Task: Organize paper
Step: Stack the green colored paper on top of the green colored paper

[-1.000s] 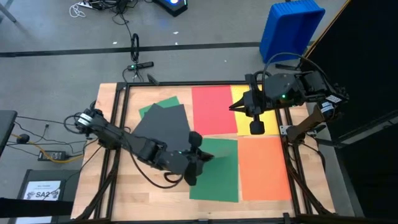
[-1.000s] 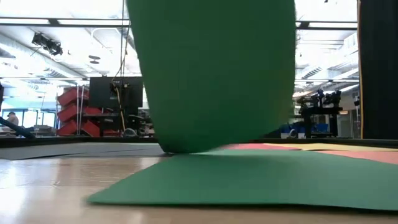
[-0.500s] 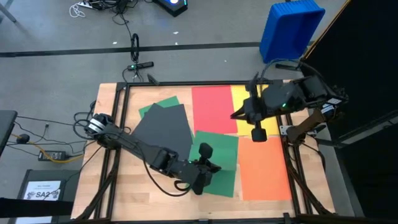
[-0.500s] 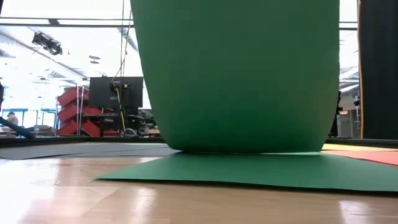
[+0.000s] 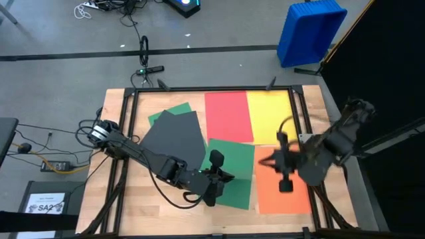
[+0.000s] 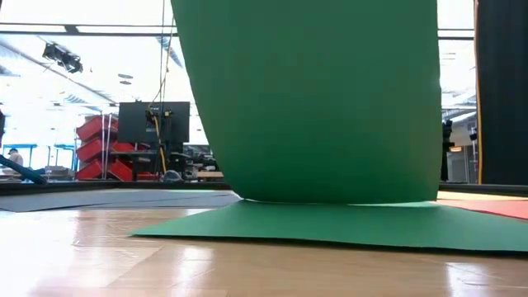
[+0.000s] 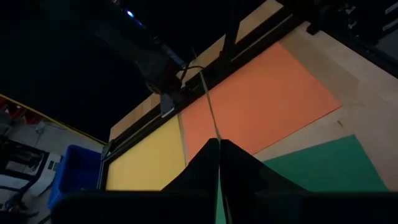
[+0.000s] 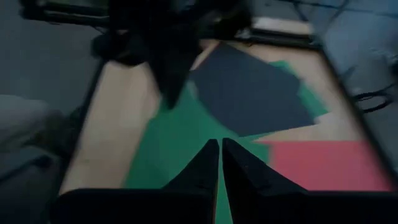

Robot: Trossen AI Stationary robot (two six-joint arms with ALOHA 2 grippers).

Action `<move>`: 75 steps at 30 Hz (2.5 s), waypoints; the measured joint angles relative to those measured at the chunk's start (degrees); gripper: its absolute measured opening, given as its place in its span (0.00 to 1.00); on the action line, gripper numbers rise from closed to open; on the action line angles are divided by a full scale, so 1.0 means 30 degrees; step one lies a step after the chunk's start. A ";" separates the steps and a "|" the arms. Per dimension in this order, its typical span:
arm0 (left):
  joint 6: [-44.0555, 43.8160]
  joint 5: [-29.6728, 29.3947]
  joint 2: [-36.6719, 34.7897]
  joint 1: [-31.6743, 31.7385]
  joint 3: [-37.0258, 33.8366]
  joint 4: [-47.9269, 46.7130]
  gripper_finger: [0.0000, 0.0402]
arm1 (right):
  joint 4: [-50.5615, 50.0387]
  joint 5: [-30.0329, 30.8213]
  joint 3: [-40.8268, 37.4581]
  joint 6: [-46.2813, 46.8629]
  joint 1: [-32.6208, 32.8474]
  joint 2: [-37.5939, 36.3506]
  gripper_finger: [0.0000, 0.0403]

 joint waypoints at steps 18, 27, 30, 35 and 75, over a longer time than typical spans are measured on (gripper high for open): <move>-0.0015 -0.0889 -0.0015 0.0094 0.1057 -0.0979 0.00 | 1.3701 -0.0600 -0.9298 0.1133 0.1684 0.6642 0.00; 0.1755 -0.2499 -0.0029 0.0403 0.3823 -0.4465 0.00 | 1.3610 0.3187 -0.6689 0.0802 0.1403 1.1197 0.00; 0.2207 -0.2898 -0.0029 0.0721 0.5255 -0.6533 0.00 | 1.3571 0.4119 -0.5619 0.0725 0.1727 1.2002 0.00; 0.3444 -0.3004 -0.0044 0.1541 0.7132 -0.8164 0.00 | 1.3604 0.6503 -0.4510 0.0428 0.2939 1.2039 0.00; 1.2759 0.1919 0.4110 0.6922 0.9639 -1.1601 0.00 | 0.5955 0.9943 -0.4733 1.4114 0.6497 1.0580 0.00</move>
